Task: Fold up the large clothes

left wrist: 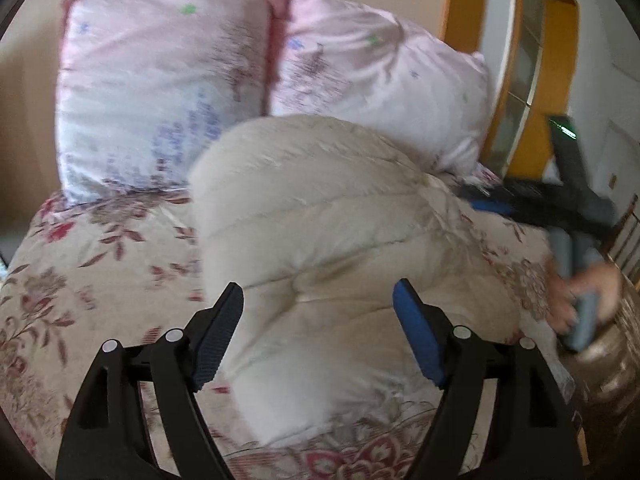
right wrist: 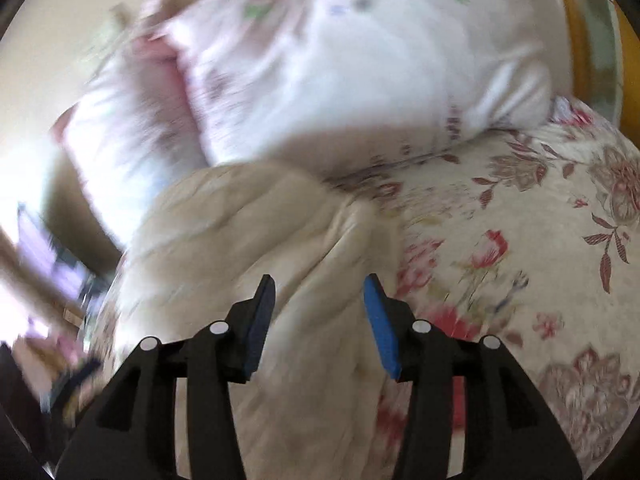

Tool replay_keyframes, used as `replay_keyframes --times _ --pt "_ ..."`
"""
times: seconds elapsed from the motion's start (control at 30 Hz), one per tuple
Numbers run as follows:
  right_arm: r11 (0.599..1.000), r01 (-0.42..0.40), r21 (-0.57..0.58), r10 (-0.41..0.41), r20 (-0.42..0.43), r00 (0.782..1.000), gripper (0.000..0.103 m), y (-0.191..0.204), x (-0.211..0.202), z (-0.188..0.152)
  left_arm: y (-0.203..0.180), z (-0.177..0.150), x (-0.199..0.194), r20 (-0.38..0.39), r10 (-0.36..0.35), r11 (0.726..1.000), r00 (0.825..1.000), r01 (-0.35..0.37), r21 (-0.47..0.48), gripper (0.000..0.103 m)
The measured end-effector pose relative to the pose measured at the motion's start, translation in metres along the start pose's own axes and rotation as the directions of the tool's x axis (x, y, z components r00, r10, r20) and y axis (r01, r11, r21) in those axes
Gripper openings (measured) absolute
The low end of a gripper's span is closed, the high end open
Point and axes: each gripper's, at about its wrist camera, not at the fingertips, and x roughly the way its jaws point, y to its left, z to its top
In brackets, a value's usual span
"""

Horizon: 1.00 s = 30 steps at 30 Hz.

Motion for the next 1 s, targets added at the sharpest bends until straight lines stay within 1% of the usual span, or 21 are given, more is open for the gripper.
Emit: replay_keyframes --times 0.07,0.17,0.23,0.3,0.4,0.47,0.7,0.77,0.8,0.87,0.9,0.93,1.0 --pt "0.998 -0.028 -0.062 0.027 -0.020 0.999 0.048 0.014 -0.010 -0.016 0.006 -0.001 -0.002 -0.001 0.031 0.999 1.000 -0.031 -0.016 0.081" --pt "0.991 -0.047 -0.126 0.041 -0.046 0.998 0.048 0.033 -0.014 -0.030 0.010 -0.006 0.006 -0.039 0.061 0.998 0.997 -0.062 -0.032 0.081" --pt "0.984 -0.027 -0.178 0.015 -0.067 0.998 0.048 0.041 -0.006 -0.039 0.009 -0.009 0.015 -0.070 0.079 0.996 0.994 -0.081 -0.024 0.081" --pt "0.980 0.002 -0.199 -0.020 -0.088 0.996 0.048 0.044 0.001 -0.046 0.006 -0.012 0.022 -0.092 0.092 0.995 0.991 -0.094 -0.016 0.081" --pt "0.981 0.025 -0.192 -0.049 -0.123 0.991 0.049 0.039 0.017 -0.051 0.002 -0.014 0.031 -0.110 0.108 0.994 0.988 -0.109 -0.001 0.082" --pt "0.982 0.033 -0.187 -0.058 -0.133 0.989 0.049 0.034 0.025 -0.054 0.001 -0.014 0.035 -0.113 0.111 0.994 0.987 -0.111 0.003 0.085" --pt "0.993 -0.006 -0.119 -0.013 -0.158 0.987 0.050 0.019 0.036 -0.054 -0.001 -0.015 0.045 -0.134 0.119 0.993 0.984 -0.120 0.001 0.093" --pt "0.994 -0.012 -0.111 -0.005 -0.156 0.988 0.053 0.018 0.035 -0.053 0.000 -0.015 0.046 -0.140 0.116 0.993 0.983 -0.119 -0.013 0.099" --pt "0.994 -0.012 -0.108 -0.005 -0.154 0.988 0.056 0.017 0.033 -0.053 0.001 -0.015 0.046 -0.143 0.118 0.992 0.983 -0.122 -0.021 0.101" --pt "0.995 -0.009 -0.101 -0.005 -0.137 0.991 0.066 0.019 0.026 -0.052 0.003 -0.014 0.045 -0.143 0.123 0.991 0.982 -0.130 -0.035 0.102" --pt "0.995 0.007 -0.102 -0.019 -0.124 0.992 0.079 0.020 0.021 -0.052 0.003 -0.014 0.044 -0.141 0.125 0.990 0.982 -0.132 -0.039 0.102" --pt "0.993 0.045 -0.107 -0.056 -0.102 0.993 0.088 0.021 0.016 -0.052 0.003 -0.014 0.042 -0.136 0.138 0.989 0.981 -0.144 -0.040 0.102" --pt "0.989 0.096 -0.112 -0.104 -0.063 0.993 0.088 0.020 0.005 -0.053 -0.001 -0.014 0.037 -0.123 0.176 0.983 0.977 -0.181 -0.024 0.102"
